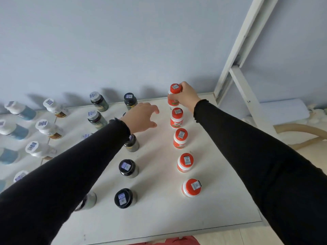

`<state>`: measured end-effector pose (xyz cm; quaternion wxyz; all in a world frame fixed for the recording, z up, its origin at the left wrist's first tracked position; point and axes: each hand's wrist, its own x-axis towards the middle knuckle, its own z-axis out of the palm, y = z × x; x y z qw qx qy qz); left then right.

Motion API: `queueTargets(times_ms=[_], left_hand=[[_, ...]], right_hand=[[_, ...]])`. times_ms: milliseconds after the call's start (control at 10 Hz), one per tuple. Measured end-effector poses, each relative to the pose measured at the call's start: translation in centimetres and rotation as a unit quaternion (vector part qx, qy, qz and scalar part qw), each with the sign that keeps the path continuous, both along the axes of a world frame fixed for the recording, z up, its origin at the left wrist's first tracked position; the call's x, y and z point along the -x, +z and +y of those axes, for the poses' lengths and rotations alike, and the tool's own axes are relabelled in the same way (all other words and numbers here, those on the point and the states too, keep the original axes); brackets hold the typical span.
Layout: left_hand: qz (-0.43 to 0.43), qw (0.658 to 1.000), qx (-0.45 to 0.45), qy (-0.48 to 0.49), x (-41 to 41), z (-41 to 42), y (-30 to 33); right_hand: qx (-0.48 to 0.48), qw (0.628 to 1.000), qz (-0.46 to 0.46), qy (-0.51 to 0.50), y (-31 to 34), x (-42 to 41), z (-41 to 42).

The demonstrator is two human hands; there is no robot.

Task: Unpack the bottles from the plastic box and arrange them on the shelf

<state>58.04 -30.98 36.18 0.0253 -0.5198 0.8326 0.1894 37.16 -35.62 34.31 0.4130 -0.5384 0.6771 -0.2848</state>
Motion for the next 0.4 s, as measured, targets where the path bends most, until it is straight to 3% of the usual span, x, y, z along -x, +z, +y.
queueTargets(times_ms=[400], left_hand=[[0.02, 0.999, 0.027, 0.012, -0.44, 1.53, -0.17]], right_hand=[[-0.033, 0.998, 0.045, 0.017, -1.42, -0.45, -0.93]])
